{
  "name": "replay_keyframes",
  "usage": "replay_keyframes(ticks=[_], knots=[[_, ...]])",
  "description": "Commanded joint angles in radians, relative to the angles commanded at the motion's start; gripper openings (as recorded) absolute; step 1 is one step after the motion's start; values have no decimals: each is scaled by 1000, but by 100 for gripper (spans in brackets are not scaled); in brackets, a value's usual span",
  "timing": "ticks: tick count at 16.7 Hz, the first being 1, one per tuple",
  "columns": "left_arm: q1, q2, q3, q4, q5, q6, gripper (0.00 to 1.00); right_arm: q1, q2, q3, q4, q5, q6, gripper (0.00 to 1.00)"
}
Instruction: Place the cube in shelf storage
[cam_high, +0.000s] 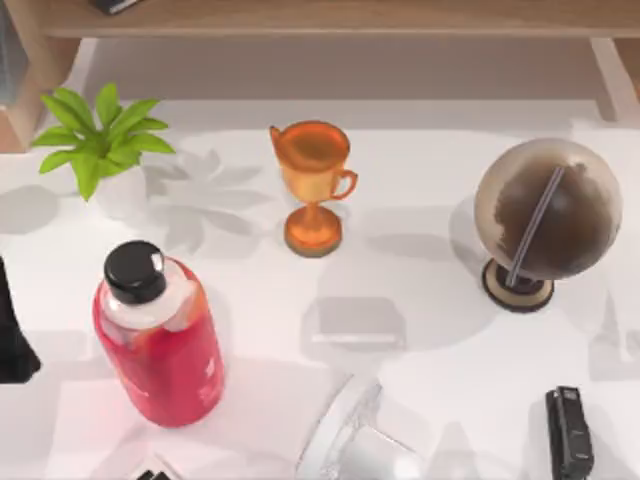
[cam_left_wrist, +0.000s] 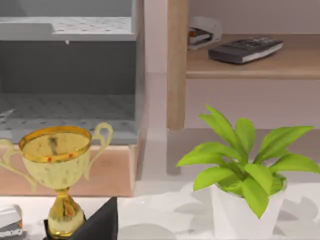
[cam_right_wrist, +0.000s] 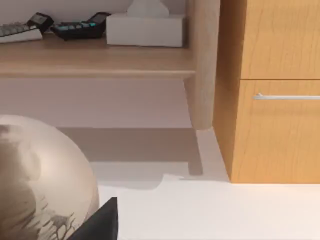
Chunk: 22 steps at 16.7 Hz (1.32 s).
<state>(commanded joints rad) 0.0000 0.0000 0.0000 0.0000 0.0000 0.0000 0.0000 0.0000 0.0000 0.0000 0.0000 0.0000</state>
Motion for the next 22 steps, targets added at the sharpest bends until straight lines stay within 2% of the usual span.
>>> replay_keyframes(ticks=[5,9,13,22], knots=[[0,0,0,0,0,0,100,-11,60,29,32,-16,-40,100],[0,0,0,0,0,0,100,-53,284,133,148,-65,-186,100],[0,0,0,0,0,0,100,-122,672,294,325,-133,-418,100],[0,0,0,0,0,0,100,-284,1619,706,781,-320,-1044,100]])
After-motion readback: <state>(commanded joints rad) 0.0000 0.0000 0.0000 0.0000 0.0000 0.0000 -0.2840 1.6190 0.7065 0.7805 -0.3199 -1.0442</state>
